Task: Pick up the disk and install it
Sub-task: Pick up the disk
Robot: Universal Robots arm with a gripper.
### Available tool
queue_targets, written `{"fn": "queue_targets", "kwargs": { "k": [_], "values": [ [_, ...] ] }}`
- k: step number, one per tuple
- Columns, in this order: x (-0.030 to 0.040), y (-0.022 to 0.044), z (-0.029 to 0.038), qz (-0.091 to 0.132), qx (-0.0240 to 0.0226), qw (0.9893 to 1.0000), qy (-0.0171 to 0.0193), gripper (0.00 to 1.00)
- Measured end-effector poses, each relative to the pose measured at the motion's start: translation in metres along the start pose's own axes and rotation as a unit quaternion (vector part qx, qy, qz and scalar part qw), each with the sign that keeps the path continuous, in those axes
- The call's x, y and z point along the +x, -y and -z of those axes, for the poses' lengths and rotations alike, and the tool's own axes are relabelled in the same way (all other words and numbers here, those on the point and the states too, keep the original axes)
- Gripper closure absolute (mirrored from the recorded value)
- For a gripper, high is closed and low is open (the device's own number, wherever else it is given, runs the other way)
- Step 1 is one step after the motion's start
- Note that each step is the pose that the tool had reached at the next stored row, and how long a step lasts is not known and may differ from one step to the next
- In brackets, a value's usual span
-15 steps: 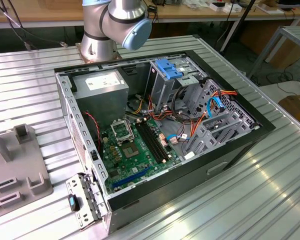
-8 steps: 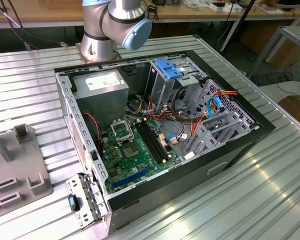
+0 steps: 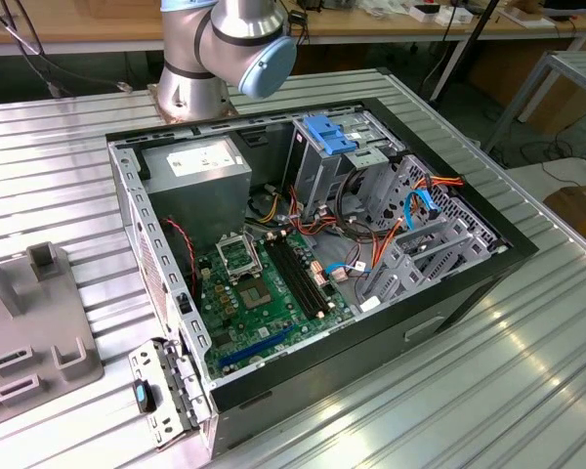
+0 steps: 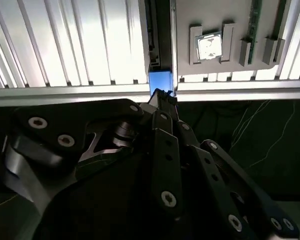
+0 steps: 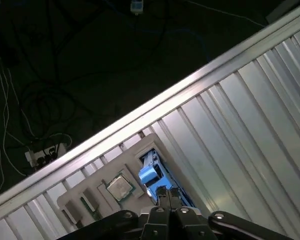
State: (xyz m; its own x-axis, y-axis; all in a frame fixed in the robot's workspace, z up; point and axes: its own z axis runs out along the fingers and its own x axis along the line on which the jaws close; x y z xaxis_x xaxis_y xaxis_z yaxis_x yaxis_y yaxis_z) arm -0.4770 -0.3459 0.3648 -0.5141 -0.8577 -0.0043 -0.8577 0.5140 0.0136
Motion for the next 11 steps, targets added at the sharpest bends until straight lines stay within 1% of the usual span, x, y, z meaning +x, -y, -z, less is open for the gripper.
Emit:
{"fn": "queue_targets", "kwargs": {
  "k": [1,2,3,4,5,6,7,8,9,10,11],
  "values": [
    [0.0,0.0,-0.0001,0.01,-0.0001,1.0,-0.0001,0.89],
    [0.0,0.0,-0.0002,0.026,-0.0001,0.9997,-0.0004,0.89],
    [0.0,0.0,-0.0004,0.046,-0.0002,0.9989,-0.0006,0.89],
    [0.0,0.0,-0.0006,0.064,-0.0003,0.998,-0.0009,0.89],
    [0.0,0.0,-0.0009,0.073,-0.0003,0.9973,-0.001,0.89],
    [0.0,0.0,-0.0013,0.093,-0.0004,0.9957,-0.0013,0.89],
    [0.0,0.0,-0.0015,0.111,-0.0005,0.9938,-0.0016,0.89],
    [0.0,0.0,-0.0016,0.131,-0.0005,0.9914,-0.0018,0.89],
    [0.0,0.0,-0.0017,0.145,-0.0006,0.9894,-0.0019,0.89],
    [0.0,0.0,-0.0017,0.153,-0.0006,0.9883,-0.002,0.89],
    [-0.0001,0.0001,-0.0016,0.162,-0.0007,0.9868,-0.0022,0.89]
  ]
}}
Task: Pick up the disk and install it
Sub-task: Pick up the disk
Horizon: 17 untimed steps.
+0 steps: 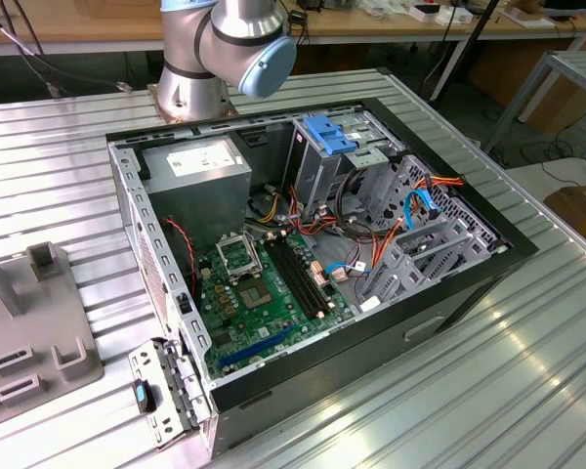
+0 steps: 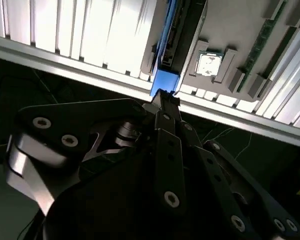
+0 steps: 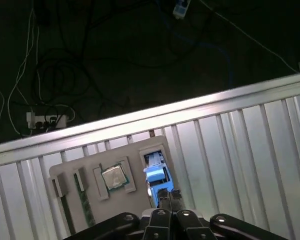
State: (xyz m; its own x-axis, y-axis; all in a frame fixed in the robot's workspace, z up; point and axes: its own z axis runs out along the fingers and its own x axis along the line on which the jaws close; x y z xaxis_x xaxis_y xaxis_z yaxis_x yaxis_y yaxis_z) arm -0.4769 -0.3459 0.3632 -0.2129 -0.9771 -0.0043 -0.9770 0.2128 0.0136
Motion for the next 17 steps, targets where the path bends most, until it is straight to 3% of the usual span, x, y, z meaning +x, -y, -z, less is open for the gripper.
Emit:
{"fn": "queue_targets", "kwargs": {
  "k": [3,6,12,14,15,16,17],
  "values": [
    [-0.0003,0.001,0.0,0.042,-0.0002,0.9991,-0.0006,0.89],
    [-0.0006,0.0025,0.0,0.083,-0.0004,0.9965,-0.0011,0.89],
    [-0.0017,0.0071,0.0,0.089,-0.0004,0.996,-0.0012,0.89],
    [-0.0017,0.0072,0.0001,0.089,-0.0004,0.996,-0.0012,0.83],
    [-0.0017,0.0072,0.0,0.089,-0.0004,0.996,-0.0012,0.7],
    [-0.0017,0.0072,0.0001,0.089,-0.0004,0.996,-0.0012,0.64],
    [-0.0017,0.0072,0.0001,0.089,-0.0004,0.996,-0.0012,0.64]
  ]
}}
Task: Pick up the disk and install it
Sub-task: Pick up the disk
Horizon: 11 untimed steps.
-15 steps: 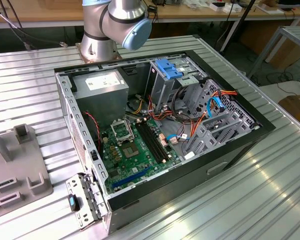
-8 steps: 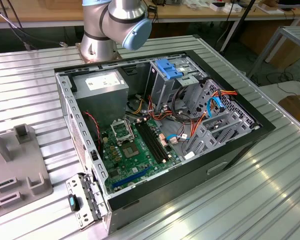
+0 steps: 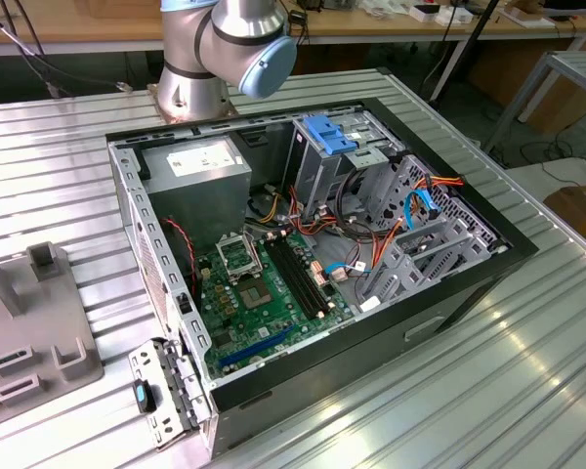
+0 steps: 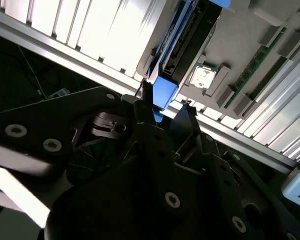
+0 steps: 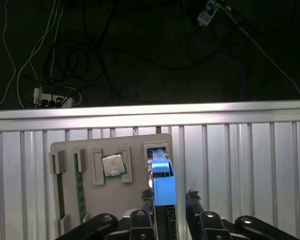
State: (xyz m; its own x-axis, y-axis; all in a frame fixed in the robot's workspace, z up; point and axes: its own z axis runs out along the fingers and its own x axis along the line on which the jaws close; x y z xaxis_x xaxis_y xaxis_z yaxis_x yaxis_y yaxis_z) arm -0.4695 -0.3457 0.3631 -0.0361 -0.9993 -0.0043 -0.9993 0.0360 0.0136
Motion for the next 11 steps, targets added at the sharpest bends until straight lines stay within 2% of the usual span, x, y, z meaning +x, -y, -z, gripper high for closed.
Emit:
{"fn": "queue_targets", "kwargs": {
  "k": [1,2,3,4,5,6,8,11],
  "values": [
    [0.0,0.0,0.0,0.0,0.0,1.0,0.0,0.53],
    [0.0,0.0,0.0,0.0,0.0,1.0,0.0,0.46],
    [0.0,0.0,0.0,0.0,0.0,1.0,0.0,0.4],
    [0.0,0.0001,0.0,0.0,0.0,1.0,0.0,0.4],
    [0.0,0.0001,0.0,0.0,0.0,1.0,0.0,0.34],
    [0.0,0.0002,-0.0012,0.0,0.0001,1.0,0.0001,0.34],
    [0.0001,0.0002,-0.0113,0.0,0.0001,1.0,0.0,0.34],
    [0.0001,0.0003,-0.0217,0.0,0.0001,1.0,0.0,0.34]
  ]
}}
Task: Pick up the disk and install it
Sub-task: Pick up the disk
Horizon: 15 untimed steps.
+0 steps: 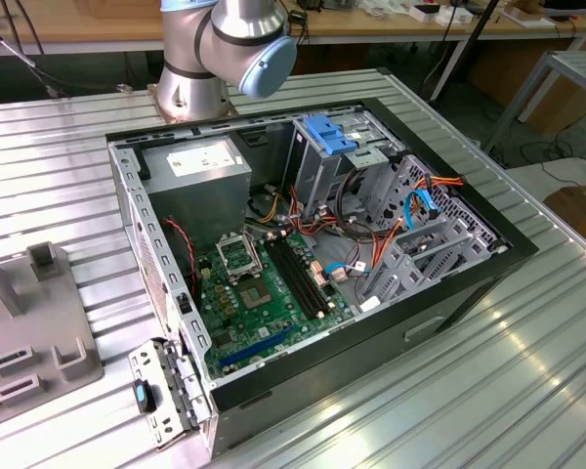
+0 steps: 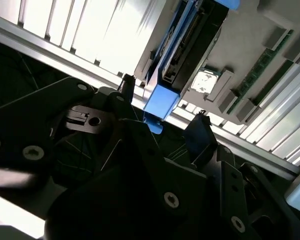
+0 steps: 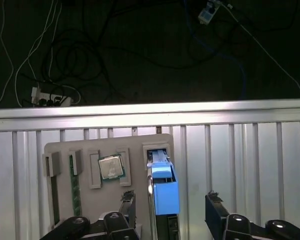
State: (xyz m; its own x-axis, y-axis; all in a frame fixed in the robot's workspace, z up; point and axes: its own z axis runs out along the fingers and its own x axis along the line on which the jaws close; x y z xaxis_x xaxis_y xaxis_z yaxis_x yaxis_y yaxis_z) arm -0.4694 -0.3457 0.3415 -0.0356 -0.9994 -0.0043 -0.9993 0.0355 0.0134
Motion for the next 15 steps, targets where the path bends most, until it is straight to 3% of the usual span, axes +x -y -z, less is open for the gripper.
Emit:
{"fn": "queue_targets", "kwargs": {
  "k": [3,7,10,15],
  "values": [
    [0.0001,-0.0001,-0.0066,0.001,0.0,1.0,0.0,0.34],
    [0.0002,-0.0008,-0.0255,0.005,0.0,1.0,0.0,0.34],
    [0.0003,-0.0009,-0.0348,0.007,0.0,1.0,-0.0001,0.34],
    [0.0004,-0.0009,-0.036,0.016,0.0,0.9999,-0.0002,0.34]
  ]
}}
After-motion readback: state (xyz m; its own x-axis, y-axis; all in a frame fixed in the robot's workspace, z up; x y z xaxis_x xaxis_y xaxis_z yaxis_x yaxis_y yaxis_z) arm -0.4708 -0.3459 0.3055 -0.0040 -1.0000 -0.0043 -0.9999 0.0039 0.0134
